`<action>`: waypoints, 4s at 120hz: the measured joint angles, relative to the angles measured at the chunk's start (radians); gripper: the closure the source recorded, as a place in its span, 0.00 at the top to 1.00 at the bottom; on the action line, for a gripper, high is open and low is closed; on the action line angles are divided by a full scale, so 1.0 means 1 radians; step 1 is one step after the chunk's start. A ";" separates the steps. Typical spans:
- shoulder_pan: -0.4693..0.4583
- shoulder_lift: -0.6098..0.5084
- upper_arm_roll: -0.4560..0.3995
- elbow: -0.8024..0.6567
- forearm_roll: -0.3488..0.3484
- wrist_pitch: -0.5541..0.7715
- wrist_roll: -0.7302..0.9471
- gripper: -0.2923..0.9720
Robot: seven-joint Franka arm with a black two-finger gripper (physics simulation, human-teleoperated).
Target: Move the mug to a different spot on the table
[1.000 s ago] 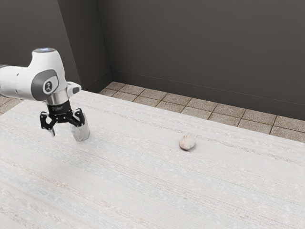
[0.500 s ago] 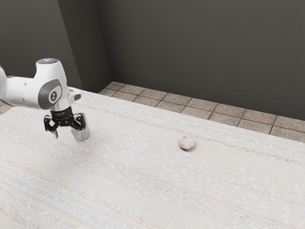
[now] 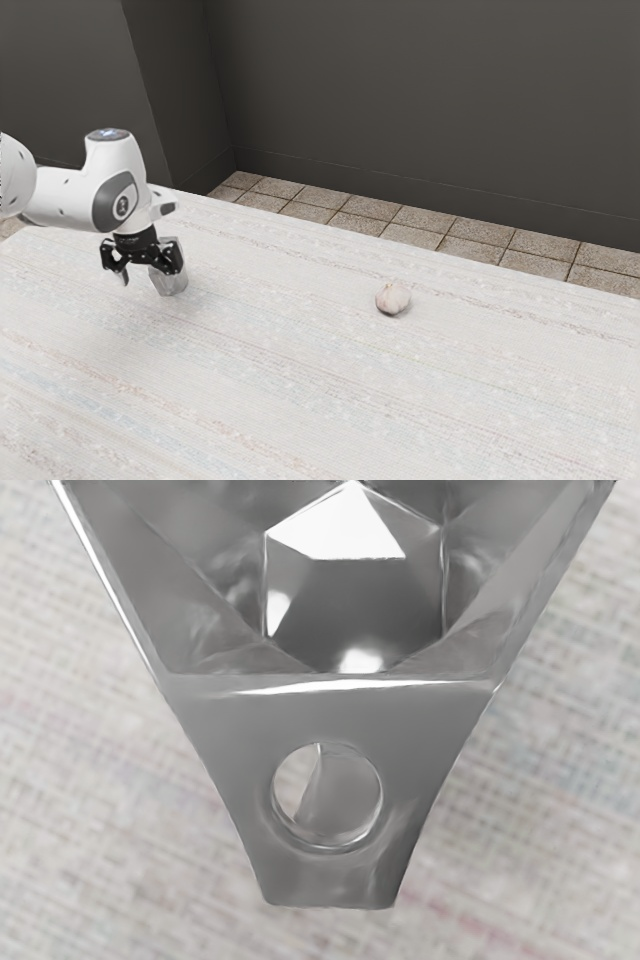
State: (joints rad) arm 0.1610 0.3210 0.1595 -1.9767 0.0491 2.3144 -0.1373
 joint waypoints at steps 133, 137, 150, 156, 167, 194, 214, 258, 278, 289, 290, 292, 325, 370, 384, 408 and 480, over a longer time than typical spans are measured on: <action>0.014 0.094 -0.001 0.088 -0.051 0.046 0.180 0.46; 0.014 0.094 -0.001 0.088 -0.052 0.046 0.182 0.43; 0.014 0.094 -0.001 0.088 -0.052 0.046 0.187 0.35; 0.013 0.093 -0.001 0.088 -0.050 0.047 0.187 0.34; 0.012 0.093 -0.001 0.088 -0.046 0.048 0.185 0.30; 0.008 0.083 -0.002 0.088 -0.024 0.085 0.182 0.24; 0.003 0.081 -0.006 0.118 0.056 0.108 0.175 0.23; 0.005 0.081 -0.007 0.113 0.109 0.306 0.181 0.23; -0.010 -0.013 -0.009 -0.016 0.033 0.411 0.188 0.24; -0.038 -0.091 -0.013 -0.119 -0.040 0.447 0.190 0.23; -0.040 -0.099 -0.014 -0.128 -0.047 0.449 0.190 0.23; -0.045 -0.111 -0.016 -0.145 -0.060 0.455 0.190 0.23; -0.137 -0.221 -0.059 -0.321 -0.167 0.562 0.199 0.23; -0.316 -0.274 -0.105 -0.482 -0.199 0.631 0.210 0.18; -0.379 -0.288 -0.104 -0.526 -0.201 0.638 0.207 0.17; -0.450 -0.295 -0.098 -0.551 -0.202 0.645 0.205 0.17; -0.399 -0.279 -0.111 -0.573 -0.200 0.659 0.200 0.40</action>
State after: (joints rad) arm -0.2380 0.0417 0.0488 -2.5501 -0.1508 2.9734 0.0626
